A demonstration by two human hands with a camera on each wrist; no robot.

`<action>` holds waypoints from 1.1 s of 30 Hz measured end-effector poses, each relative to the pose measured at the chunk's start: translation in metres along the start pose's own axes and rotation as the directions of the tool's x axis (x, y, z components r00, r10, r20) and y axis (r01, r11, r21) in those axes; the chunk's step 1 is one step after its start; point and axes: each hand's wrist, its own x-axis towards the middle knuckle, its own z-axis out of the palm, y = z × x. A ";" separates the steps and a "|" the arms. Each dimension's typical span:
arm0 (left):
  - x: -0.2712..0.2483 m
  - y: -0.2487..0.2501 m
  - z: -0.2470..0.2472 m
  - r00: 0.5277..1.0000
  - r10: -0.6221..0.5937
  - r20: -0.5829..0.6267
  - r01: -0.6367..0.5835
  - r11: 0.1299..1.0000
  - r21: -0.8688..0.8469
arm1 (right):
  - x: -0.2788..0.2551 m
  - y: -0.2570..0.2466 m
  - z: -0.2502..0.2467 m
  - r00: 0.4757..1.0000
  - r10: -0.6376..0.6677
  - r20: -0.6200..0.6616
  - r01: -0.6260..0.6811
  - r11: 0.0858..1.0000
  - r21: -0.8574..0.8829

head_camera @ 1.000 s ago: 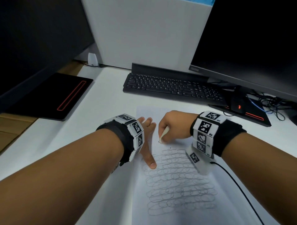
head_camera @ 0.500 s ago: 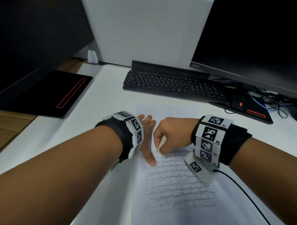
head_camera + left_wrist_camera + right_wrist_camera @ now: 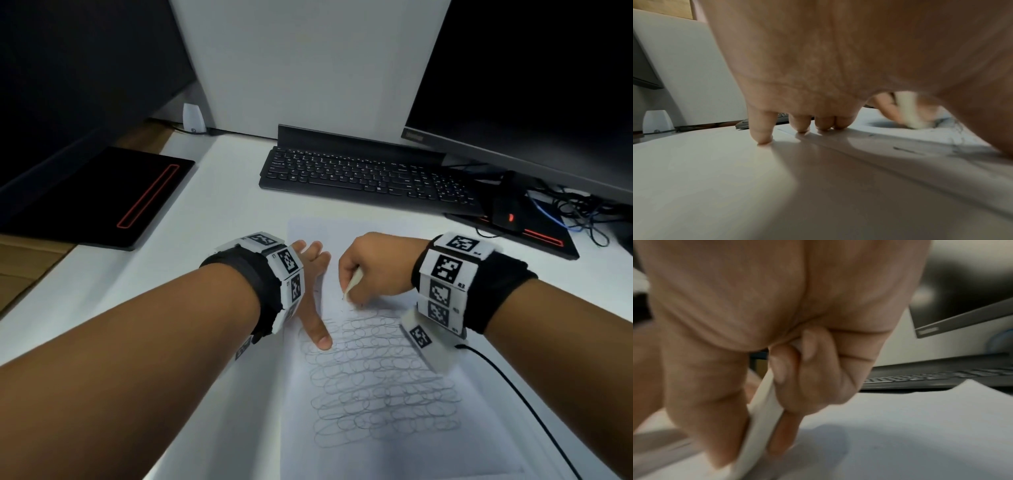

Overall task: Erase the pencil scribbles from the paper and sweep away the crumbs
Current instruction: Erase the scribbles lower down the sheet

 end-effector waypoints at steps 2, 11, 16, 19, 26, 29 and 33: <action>0.001 -0.001 0.000 1.000 -0.003 0.016 0.003 1.000 -0.001 | -0.004 -0.007 0.005 0.994 -0.057 0.089 0.060 0.998 -0.036; 0.001 -0.001 0.001 1.000 0.007 -0.008 -0.008 1.000 -0.011 | -0.006 -0.003 0.008 0.996 -0.056 0.075 0.057 0.998 -0.011; 0.001 -0.001 0.003 1.000 0.010 -0.030 -0.010 1.000 -0.021 | 0.000 0.008 -0.004 0.999 0.029 -0.032 -0.029 0.999 -0.014; 0.001 -0.001 0.002 1.000 0.010 -0.014 -0.010 1.000 -0.012 | -0.003 0.001 0.004 1.000 -0.014 0.025 0.014 1.000 -0.009; 0.001 -0.001 0.003 0.999 0.010 -0.032 -0.011 0.999 -0.031 | 0.009 0.020 -0.007 0.994 0.087 -0.059 -0.088 0.996 0.001; 0.001 0.001 0.001 1.000 0.006 -0.030 -0.007 1.000 -0.030 | 0.011 0.018 -0.005 0.995 0.084 -0.053 -0.085 0.996 -0.020; 0.009 0.007 -0.001 0.994 0.015 -0.105 -0.011 0.999 0.039 | 0.011 0.017 -0.004 0.993 0.094 -0.074 -0.096 0.995 -0.015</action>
